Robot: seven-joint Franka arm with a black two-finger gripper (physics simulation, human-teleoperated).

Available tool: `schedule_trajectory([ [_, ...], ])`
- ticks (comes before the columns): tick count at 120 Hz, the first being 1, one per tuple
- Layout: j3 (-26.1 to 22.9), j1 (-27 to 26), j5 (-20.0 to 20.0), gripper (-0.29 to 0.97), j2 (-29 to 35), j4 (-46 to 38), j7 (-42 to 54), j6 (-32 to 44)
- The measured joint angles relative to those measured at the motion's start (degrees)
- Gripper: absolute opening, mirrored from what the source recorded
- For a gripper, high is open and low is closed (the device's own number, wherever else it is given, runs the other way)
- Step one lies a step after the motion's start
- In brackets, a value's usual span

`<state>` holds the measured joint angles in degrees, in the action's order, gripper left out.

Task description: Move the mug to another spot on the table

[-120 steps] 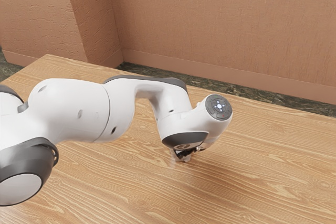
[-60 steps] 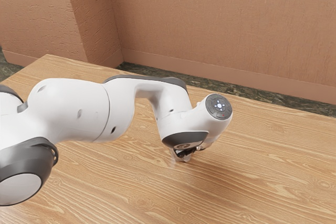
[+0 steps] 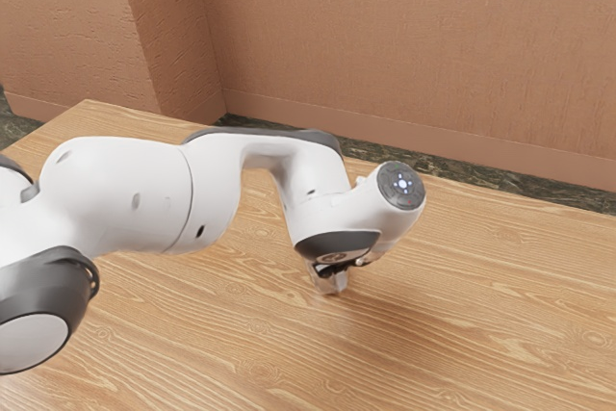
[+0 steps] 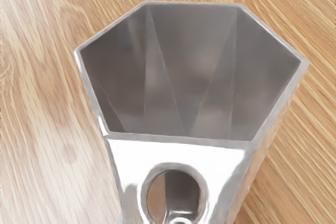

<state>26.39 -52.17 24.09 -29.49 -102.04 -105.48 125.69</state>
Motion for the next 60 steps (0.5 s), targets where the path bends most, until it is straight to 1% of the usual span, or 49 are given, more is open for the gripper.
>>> schedule_trajectory([
  [32,0.17,-0.47,5.68,0.05,0.18,0.69,-1.72,-4.14],
  [60,1.36,-0.93,8.93,0.00,0.53,1.22,-4.28,-8.63],
])
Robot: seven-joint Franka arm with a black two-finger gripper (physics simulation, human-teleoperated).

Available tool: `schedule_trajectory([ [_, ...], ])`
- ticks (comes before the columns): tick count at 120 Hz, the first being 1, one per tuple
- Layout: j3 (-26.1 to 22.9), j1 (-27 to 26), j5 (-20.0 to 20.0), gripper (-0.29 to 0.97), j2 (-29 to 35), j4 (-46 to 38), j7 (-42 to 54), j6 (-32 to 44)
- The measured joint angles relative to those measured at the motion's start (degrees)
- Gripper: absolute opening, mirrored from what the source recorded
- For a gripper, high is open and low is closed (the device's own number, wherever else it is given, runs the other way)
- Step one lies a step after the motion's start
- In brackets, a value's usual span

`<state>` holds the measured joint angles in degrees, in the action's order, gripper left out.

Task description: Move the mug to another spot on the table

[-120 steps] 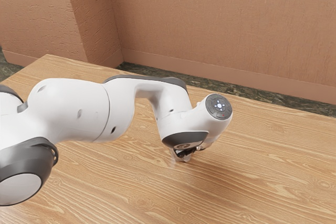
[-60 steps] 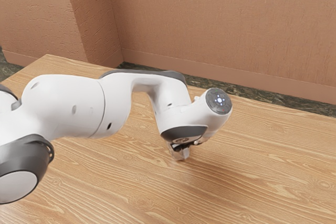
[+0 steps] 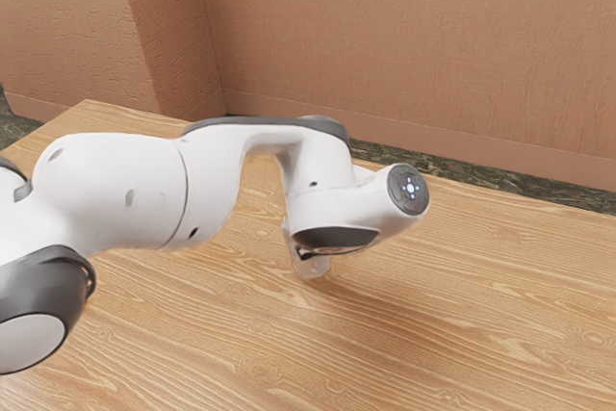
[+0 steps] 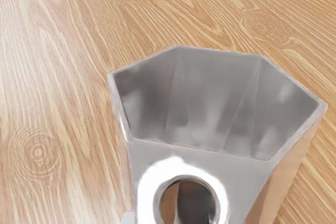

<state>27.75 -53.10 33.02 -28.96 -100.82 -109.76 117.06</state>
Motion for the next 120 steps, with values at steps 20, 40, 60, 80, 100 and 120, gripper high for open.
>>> schedule_trajectory([
  [20,0.60,-0.19,1.64,0.00,0.17,0.29,-2.72,-5.03],
  [40,1.85,-0.14,1.84,0.00,0.60,0.34,-5.12,-9.11],
  [60,2.76,0.26,1.40,0.01,0.95,0.31,-6.99,-11.90],
  [80,3.23,0.52,0.15,0.01,0.93,0.13,-8.42,-15.05],
  [100,3.81,0.91,-0.49,0.01,0.45,-0.09,-9.49,-18.20],
  [120,3.88,1.53,-0.70,0.01,-0.35,-0.22,-10.32,-20.49],
])
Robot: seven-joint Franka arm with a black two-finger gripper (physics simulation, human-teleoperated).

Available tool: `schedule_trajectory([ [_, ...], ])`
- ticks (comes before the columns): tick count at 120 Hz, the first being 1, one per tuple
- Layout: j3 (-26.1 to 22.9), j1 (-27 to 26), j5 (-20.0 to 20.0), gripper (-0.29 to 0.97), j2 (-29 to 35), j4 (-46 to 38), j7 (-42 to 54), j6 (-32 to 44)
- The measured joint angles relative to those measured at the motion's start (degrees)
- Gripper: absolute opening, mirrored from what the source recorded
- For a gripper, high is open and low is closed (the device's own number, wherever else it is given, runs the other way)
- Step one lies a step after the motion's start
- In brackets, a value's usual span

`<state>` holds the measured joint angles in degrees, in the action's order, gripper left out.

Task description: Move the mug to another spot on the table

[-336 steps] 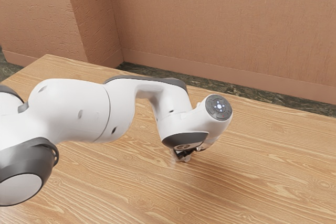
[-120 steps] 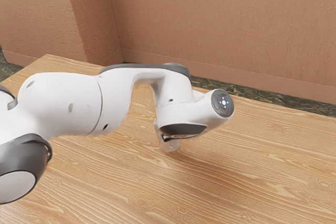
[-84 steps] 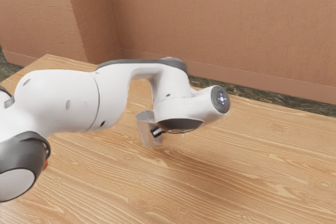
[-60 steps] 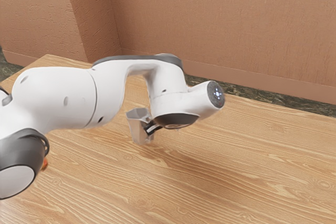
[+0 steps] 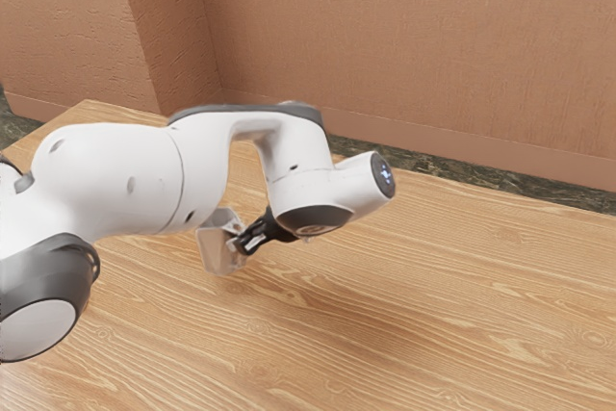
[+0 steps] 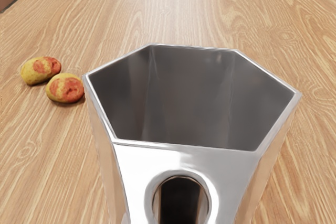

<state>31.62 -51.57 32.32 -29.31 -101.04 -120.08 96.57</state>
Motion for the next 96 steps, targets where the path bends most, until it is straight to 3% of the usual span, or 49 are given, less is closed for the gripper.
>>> schedule_trajectory([
  [46,0.00,0.92,-0.96,0.00,-2.62,0.14,-1.11,-0.72],
  [96,0.00,1.38,-3.33,0.01,-4.50,0.14,-1.70,3.66],
])
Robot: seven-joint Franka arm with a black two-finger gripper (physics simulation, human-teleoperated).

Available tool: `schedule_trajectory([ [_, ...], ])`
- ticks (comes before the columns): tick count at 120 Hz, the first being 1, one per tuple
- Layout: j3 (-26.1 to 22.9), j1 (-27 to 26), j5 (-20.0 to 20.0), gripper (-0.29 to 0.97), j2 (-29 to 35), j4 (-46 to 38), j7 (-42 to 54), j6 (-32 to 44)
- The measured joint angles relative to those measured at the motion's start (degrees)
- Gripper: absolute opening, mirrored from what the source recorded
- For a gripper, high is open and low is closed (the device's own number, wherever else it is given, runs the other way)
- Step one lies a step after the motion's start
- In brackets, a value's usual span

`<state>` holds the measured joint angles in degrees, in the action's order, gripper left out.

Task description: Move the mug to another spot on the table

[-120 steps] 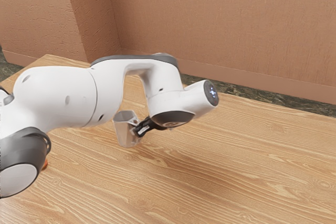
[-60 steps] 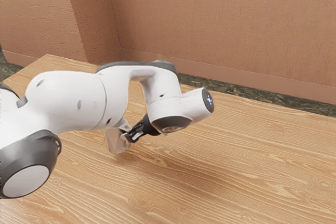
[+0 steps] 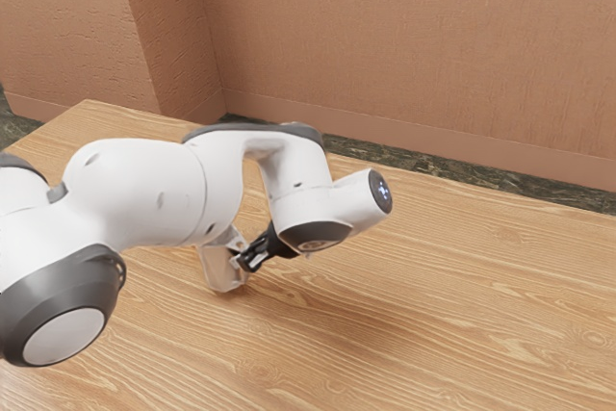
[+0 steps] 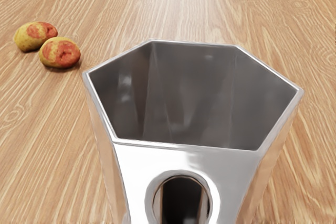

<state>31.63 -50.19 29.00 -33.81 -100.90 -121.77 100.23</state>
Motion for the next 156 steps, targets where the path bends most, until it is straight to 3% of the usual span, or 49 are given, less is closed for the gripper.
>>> schedule_trajectory([
  [42,-0.01,0.45,-2.11,0.02,-0.68,-0.09,-0.22,2.50],
  [86,-0.04,0.62,-3.45,0.25,-0.63,-0.24,-0.06,3.94],
  [128,-0.08,0.18,-10.70,0.32,0.22,-0.28,0.14,7.27],
  [142,-0.63,-0.77,-13.69,0.43,6.19,-0.31,0.40,8.33],
  [156,-6.71,2.84,-14.85,0.54,21.21,-0.14,1.62,6.75],
])
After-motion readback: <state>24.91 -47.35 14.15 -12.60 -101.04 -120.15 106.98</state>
